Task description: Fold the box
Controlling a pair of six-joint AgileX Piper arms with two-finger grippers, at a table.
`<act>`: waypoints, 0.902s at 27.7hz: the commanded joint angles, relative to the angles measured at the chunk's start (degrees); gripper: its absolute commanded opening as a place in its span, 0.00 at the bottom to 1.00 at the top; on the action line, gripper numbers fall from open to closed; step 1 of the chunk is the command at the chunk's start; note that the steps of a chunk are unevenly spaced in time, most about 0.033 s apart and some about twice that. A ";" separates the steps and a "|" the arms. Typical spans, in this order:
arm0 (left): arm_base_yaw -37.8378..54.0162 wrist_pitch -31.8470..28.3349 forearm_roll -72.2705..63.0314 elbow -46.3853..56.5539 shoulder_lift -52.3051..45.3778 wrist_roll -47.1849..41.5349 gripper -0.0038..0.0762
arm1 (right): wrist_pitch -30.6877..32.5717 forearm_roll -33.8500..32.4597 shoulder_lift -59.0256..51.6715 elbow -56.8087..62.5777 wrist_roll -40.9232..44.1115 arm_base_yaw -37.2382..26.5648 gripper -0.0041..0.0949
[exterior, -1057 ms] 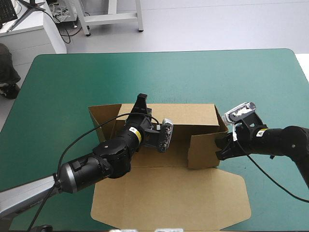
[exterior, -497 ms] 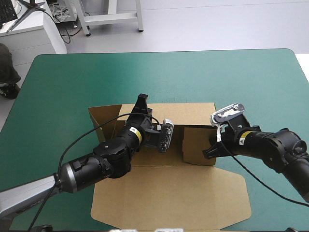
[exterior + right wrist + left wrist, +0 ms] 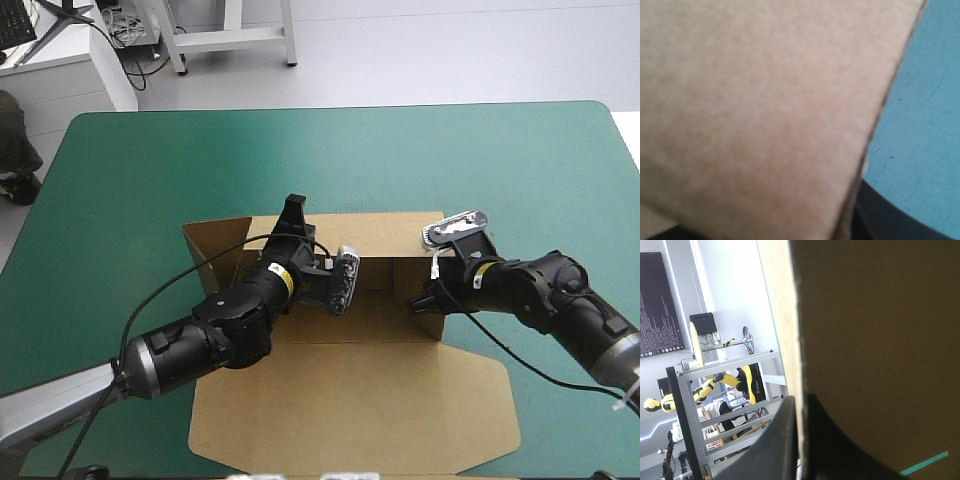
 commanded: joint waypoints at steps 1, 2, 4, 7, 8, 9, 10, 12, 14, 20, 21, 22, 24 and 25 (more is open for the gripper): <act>-0.40 -1.87 -0.59 -0.84 -1.45 0.61 0.04 | -6.80 0.36 -0.25 -1.35 2.79 -0.04 0.30; -0.40 -1.87 -0.59 -0.84 -1.45 0.61 0.04 | -7.07 0.39 -0.25 -1.35 2.93 -0.04 0.24; -0.40 -1.87 -0.59 -0.84 -1.45 0.61 0.04 | -7.36 0.85 -0.25 -1.35 2.96 -0.04 0.09; -0.40 -1.87 -0.59 -0.84 -1.45 0.61 0.04 | -7.58 2.20 -0.25 -1.35 3.07 -0.04 0.03; -0.40 -1.87 -0.59 -0.84 -1.45 0.61 0.04 | -7.64 2.22 -0.25 -1.35 3.07 -0.04 0.03; -0.40 -1.87 -0.59 -0.84 -1.45 0.61 0.04 | -7.75 2.22 -0.25 -1.35 3.07 -0.04 0.03; -0.40 -1.87 -0.59 -0.84 -1.45 0.61 0.04 | -8.00 2.32 -0.25 -1.35 3.07 -0.04 0.03; -0.40 -1.87 -0.59 -0.84 -1.45 -0.08 0.05 | -8.45 2.32 -0.25 -1.35 3.39 -0.04 0.03; -0.40 -1.87 -1.09 -0.84 -1.45 -0.24 0.11 | -9.49 2.32 -0.25 -1.35 4.23 -0.04 0.03; -1.09 -1.21 -2.29 -0.84 -1.74 -0.37 0.60 | -12.57 0.66 -0.02 -1.35 6.64 -0.04 0.03; -1.47 -1.32 -2.29 -0.84 -2.04 -1.11 0.62 | -12.83 -0.33 0.24 -1.35 7.61 -0.04 0.03; -1.96 -1.32 -2.29 -0.84 -2.41 -1.99 0.62 | -13.11 -1.00 0.78 -1.35 8.37 -0.04 0.03; -3.33 -0.86 -2.05 -0.84 -3.62 -4.20 0.62 | -13.75 -2.37 1.89 -1.35 9.43 -0.04 0.03; -4.22 -0.36 -1.88 -0.84 -4.38 -4.61 0.62 | -14.21 -3.08 2.61 -1.35 9.82 -0.04 0.03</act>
